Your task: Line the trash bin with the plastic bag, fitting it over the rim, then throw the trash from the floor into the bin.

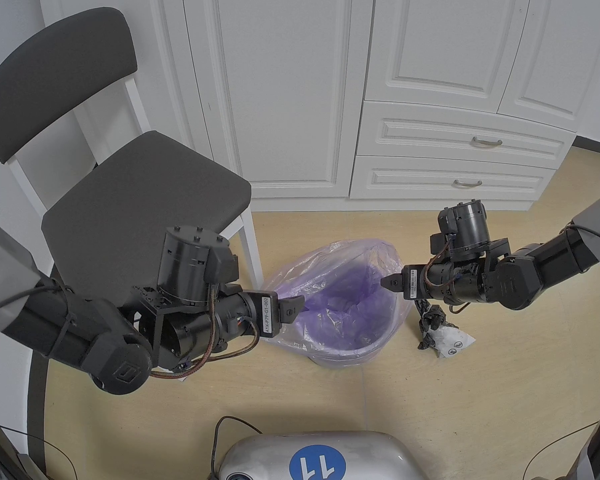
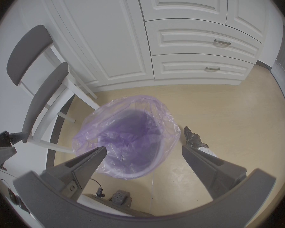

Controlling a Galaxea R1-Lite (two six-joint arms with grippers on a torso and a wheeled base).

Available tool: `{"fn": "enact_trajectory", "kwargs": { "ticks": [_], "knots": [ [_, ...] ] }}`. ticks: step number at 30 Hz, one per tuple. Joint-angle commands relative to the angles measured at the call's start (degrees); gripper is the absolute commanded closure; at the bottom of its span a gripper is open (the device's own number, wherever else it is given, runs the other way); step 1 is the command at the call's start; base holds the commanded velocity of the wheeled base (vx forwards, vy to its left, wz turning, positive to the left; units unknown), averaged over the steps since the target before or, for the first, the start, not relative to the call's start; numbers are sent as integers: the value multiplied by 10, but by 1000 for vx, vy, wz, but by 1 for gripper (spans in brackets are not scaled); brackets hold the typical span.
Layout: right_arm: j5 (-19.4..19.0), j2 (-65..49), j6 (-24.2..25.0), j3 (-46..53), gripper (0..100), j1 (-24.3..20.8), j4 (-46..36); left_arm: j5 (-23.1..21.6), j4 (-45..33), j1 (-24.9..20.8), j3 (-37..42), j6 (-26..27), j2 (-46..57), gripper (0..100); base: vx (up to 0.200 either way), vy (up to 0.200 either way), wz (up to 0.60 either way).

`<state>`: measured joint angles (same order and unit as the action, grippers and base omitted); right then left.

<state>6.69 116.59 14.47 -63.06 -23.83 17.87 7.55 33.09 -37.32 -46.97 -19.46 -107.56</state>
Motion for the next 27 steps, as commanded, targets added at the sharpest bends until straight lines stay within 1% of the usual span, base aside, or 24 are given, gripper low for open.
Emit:
{"fn": "enact_trajectory", "kwargs": {
  "ticks": [1, 3, 7, 10, 12, 16, 19, 23, 27],
  "knots": [
    [1, -8, -1, -13, 0, 5, -19, -2, -72, -3, -54, -3, 0, 0, 0, 0, 0],
    [0, -8, -1, -14, 0, 8, -17, -3, -81, -5, -70, -4, -11, 0, 0, 0, 0],
    [1, -2, -1, -9, 0, 13, -11, -22, -76, -6, -113, 2, -62, 0, 0, 0, 0],
    [0, 16, 0, -5, 0, 16, 36, -32, -73, -6, -175, 14, -101, 0, 0, 0, 0],
    [1, 34, 6, -5, 0, 18, 74, -32, -72, -3, -197, 21, -115, 0, 0, 0, 0],
    [1, 64, 6, -1, 0, 29, 147, -35, -61, 15, -198, 11, -123, 0, 0, 0, 0],
    [2, 87, 6, -2, 0, 36, 182, -40, -36, 21, -193, -6, -144, 0, 0, 0, 0],
    [3, 115, 6, -14, 0, 39, 191, -40, 0, 29, -206, -5, -195, 0, 0, 0, 0],
    [3, 138, 6, -29, 0, 50, 191, -35, 7, 30, -218, -1, -232, 0, 0, 0, 0]
  ]
}}
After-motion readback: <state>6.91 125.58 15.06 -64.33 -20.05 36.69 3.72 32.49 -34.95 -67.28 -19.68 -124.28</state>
